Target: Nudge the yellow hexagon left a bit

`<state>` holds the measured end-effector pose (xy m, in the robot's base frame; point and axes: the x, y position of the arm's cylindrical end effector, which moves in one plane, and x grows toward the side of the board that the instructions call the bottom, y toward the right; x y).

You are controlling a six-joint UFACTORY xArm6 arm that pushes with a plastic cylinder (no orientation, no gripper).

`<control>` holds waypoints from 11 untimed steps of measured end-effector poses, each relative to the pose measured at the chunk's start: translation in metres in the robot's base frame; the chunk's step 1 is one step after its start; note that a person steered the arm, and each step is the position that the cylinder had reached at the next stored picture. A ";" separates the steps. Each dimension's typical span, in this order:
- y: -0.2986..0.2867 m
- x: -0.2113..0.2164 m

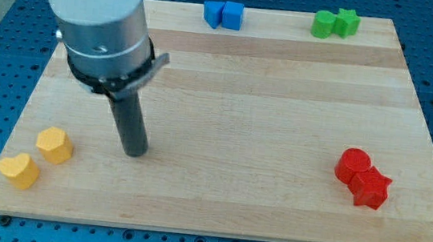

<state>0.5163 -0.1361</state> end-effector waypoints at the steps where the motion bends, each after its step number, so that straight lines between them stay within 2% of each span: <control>1: -0.047 -0.013; 4: -0.081 -0.014; 6: -0.024 0.007; 9: -0.110 0.015; 10: -0.102 -0.005; 11: -0.072 -0.054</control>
